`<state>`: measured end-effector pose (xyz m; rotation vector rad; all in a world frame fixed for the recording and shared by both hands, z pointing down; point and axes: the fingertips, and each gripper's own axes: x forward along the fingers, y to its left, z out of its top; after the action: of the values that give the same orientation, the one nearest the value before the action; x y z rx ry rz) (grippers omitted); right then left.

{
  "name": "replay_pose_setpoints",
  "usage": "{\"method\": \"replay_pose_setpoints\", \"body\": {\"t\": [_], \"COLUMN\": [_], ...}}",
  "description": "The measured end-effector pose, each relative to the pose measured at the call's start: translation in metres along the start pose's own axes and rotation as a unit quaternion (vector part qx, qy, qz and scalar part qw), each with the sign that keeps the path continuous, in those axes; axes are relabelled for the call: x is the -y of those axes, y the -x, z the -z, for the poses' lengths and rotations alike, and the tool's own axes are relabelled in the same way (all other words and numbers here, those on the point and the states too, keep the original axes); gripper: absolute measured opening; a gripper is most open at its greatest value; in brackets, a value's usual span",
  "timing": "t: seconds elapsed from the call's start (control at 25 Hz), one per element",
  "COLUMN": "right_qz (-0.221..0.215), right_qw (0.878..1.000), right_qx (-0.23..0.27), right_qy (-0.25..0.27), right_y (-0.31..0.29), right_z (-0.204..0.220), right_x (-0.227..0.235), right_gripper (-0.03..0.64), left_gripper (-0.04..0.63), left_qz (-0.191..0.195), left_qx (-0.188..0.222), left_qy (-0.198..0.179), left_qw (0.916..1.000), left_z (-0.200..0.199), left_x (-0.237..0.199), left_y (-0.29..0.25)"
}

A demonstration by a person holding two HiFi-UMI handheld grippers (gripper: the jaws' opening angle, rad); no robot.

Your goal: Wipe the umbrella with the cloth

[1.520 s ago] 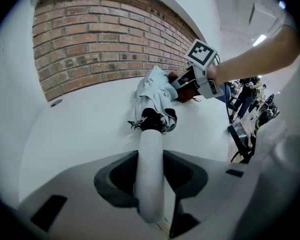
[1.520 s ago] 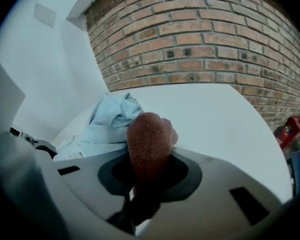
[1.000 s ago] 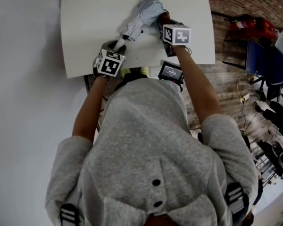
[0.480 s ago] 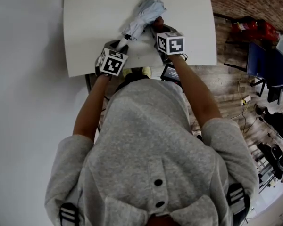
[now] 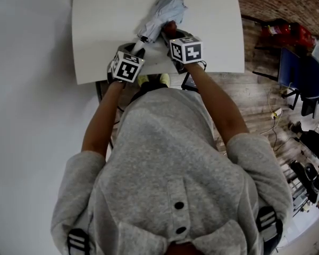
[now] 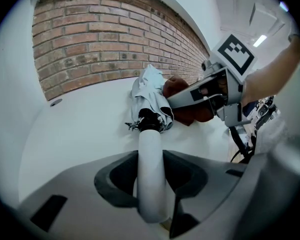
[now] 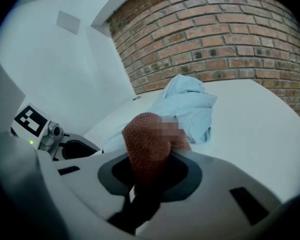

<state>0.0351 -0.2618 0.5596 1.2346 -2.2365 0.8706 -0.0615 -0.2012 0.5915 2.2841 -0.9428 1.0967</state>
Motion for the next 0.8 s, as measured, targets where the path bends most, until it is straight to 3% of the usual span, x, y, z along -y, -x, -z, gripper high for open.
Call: {"method": "replay_pose_setpoints", "body": {"t": [0.6,0.8], "right_qz": [-0.021,-0.053], "right_qw": [1.000,0.999], "right_qx": [0.003,0.005], "right_qy": [-0.006,0.007], "right_y": [0.002,0.006], "right_z": [0.009,0.012], "right_x": [-0.028,-0.055], "right_gripper": [0.098,0.100], "left_gripper": [0.156,0.155], "left_qz": [-0.003,-0.005], "left_qx": [0.001,0.002], "left_qy": [0.002,0.002], "left_qw": [1.0000,1.0000], "left_z": [0.000,0.001], "left_x": [0.001,0.000], "left_y": [-0.003,-0.003]}}
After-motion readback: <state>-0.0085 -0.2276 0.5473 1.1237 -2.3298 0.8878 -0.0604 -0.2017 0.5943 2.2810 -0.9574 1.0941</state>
